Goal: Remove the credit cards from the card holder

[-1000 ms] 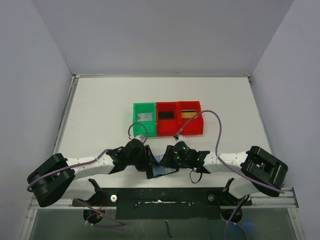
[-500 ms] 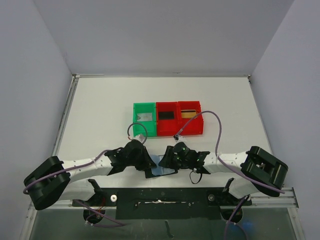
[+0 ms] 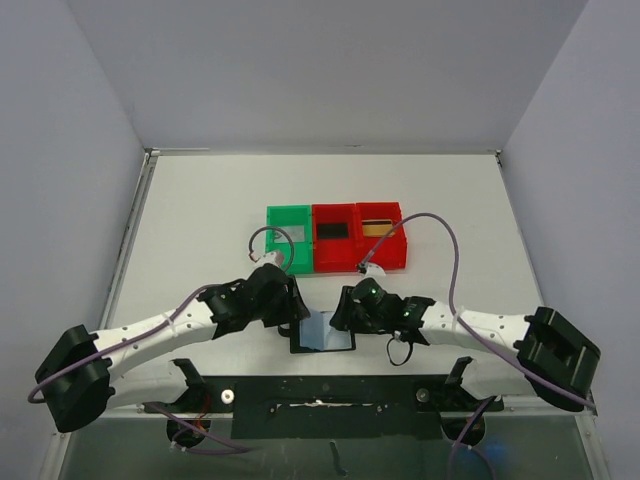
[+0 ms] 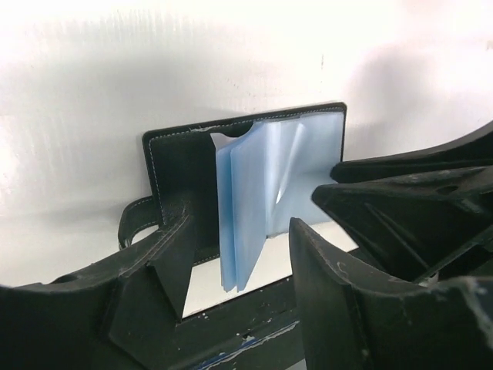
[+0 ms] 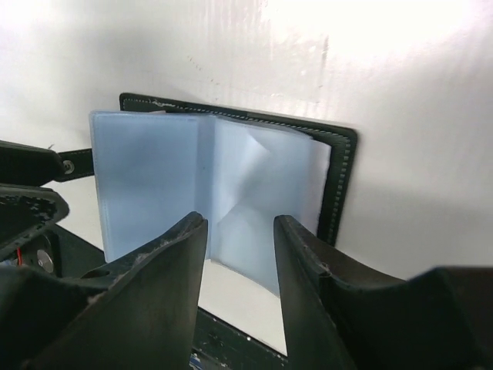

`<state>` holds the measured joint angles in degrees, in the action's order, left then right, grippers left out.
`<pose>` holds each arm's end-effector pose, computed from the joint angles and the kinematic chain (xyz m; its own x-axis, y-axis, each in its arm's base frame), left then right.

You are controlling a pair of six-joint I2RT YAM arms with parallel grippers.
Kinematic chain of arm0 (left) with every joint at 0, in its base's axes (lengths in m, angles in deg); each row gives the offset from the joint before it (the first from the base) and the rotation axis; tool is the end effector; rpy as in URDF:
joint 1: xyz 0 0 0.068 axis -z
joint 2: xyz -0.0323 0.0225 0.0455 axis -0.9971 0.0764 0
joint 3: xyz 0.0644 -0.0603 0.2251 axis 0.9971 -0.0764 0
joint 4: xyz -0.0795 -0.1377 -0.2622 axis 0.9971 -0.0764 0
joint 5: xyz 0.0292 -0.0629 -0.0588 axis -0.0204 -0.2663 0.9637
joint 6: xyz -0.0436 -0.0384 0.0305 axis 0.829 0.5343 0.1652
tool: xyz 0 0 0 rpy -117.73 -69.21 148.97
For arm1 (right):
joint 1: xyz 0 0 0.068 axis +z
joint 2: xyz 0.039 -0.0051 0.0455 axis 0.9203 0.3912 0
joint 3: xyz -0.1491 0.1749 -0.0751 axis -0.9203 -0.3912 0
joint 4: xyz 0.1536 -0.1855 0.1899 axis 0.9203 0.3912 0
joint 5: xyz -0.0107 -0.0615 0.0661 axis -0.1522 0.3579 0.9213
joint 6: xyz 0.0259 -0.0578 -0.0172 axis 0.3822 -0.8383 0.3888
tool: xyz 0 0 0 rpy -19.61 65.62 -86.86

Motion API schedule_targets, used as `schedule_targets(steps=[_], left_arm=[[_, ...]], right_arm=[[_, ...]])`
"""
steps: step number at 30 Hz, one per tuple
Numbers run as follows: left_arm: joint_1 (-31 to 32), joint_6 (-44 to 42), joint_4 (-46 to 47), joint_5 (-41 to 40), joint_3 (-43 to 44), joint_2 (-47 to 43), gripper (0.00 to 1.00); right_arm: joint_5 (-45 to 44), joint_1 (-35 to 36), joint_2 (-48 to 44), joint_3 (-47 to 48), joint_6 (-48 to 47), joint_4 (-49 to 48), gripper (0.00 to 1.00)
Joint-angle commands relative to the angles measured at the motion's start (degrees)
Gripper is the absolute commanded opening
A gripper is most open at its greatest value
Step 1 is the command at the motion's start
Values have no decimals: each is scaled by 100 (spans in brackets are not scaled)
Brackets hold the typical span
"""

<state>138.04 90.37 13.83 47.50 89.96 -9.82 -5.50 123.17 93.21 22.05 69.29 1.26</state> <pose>0.1793 -0.2268 0.1318 -0.8964 -0.2442 -0.3700 -0.0214 0.8575 -0.5140 0.1661 0.2414 0.0841 -0.9074 0.2160 -0.3606 -0.0156 0.8400 0.5423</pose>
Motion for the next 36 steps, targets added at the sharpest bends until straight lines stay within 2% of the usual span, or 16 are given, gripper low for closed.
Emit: schedule_targets(steps=[1,6,12,16,23,26,32,36], left_arm=[[-22,-294,-459,-339,345,-243,51],[-30,-36,527,359,-152,-248,52],[-19,340,1676,1035,-657,262,53],[-17,535,2412,1335,-860,544,55],[-21,926,3965,1926,-1068,934,55],[-17,1039,4353,2031,-1112,966,55],[-30,1120,4301,2030,-1086,770,54],[-30,896,3282,1583,-897,340,53]], right_arm=[[-514,-176,-695,276,-272,527,42],[-303,-484,-1015,191,-407,614,43],[-25,-523,-1034,2,-348,323,44],[386,-502,-675,-141,-340,-117,44],[605,-350,-58,-228,-233,-552,43],[620,-330,87,-207,-247,-601,43],[537,-321,93,-166,-268,-520,43],[489,-322,-46,-127,-316,-442,43]])
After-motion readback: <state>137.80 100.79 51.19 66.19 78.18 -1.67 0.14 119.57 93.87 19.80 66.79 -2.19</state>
